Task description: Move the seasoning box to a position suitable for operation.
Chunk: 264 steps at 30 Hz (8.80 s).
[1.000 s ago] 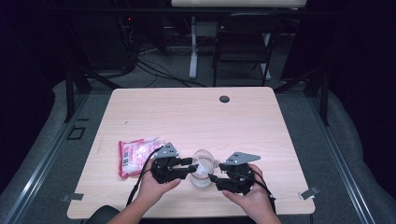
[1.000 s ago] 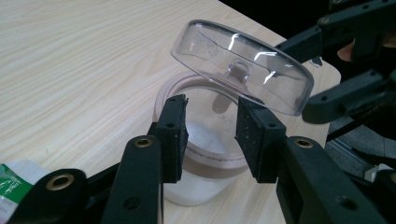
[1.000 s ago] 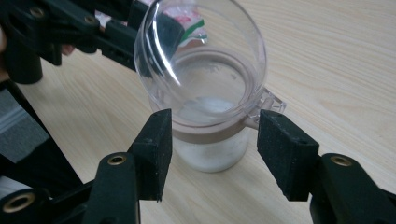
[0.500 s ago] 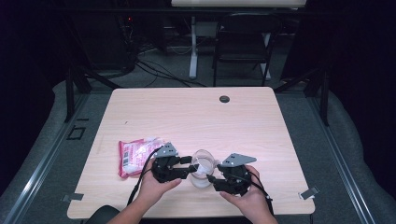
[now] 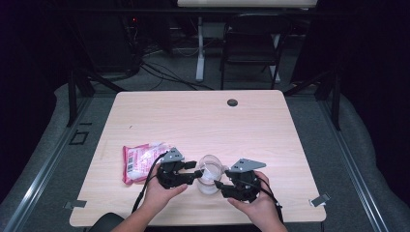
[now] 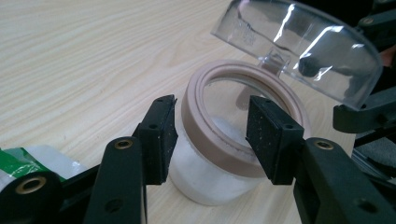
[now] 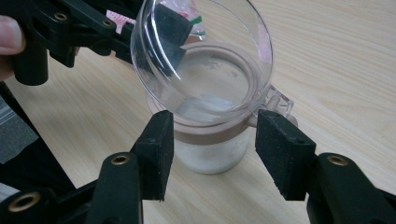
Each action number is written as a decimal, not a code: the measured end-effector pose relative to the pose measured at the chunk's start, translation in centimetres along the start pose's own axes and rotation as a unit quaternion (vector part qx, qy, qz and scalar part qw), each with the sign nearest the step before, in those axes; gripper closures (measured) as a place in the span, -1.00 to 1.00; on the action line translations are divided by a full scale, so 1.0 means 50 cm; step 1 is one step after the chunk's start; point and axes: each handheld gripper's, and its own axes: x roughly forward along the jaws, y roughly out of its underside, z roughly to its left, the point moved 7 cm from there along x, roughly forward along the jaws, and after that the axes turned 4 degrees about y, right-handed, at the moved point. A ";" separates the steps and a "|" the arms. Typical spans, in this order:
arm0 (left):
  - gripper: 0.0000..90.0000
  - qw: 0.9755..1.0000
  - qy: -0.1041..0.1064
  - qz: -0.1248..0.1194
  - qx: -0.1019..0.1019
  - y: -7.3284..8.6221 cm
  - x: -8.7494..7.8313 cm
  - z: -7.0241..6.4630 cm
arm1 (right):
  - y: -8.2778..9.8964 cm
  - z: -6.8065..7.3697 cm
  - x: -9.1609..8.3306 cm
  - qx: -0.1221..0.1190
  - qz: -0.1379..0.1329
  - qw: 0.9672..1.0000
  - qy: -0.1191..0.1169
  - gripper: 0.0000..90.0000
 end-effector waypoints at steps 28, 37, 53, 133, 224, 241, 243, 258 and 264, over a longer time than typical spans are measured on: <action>0.12 1.000 0.006 -0.009 0.007 0.003 0.009 -0.001 | -0.003 -0.019 -0.010 0.016 -0.014 1.000 0.007 0.05; 0.12 1.000 0.006 -0.010 0.010 0.003 0.010 -0.001 | -0.001 -0.030 -0.012 0.026 -0.016 1.000 0.009 0.05; 0.13 1.000 0.007 -0.011 0.010 0.003 0.010 -0.002 | -0.002 -0.065 -0.029 0.063 -0.034 0.997 0.018 0.17; 0.06 0.930 -0.305 0.124 0.162 0.104 -0.036 0.162 | -0.050 -0.141 0.052 0.125 -0.079 0.989 -0.026 0.29; 0.97 0.965 -0.251 -0.074 -0.001 0.025 -0.267 0.207 | -0.062 -0.136 0.035 0.091 -0.112 0.989 -0.018 0.18; 0.99 0.964 -0.256 -0.074 0.001 -0.057 -0.332 0.244 | -0.061 -0.139 0.031 0.103 -0.124 0.987 -0.024 0.27; 0.99 0.963 -0.257 -0.074 0.003 -0.071 -0.337 0.248 | -0.061 -0.139 0.029 0.108 -0.128 0.986 -0.028 0.30; 0.99 0.981 -0.170 -0.071 0.059 -0.139 -0.270 0.143 | -0.069 -0.151 0.006 0.115 -0.156 0.981 -0.030 0.44; 0.99 0.988 -0.116 -0.062 0.082 -0.121 -0.226 0.090 | -0.074 -0.148 -0.002 0.110 -0.168 0.979 -0.027 0.44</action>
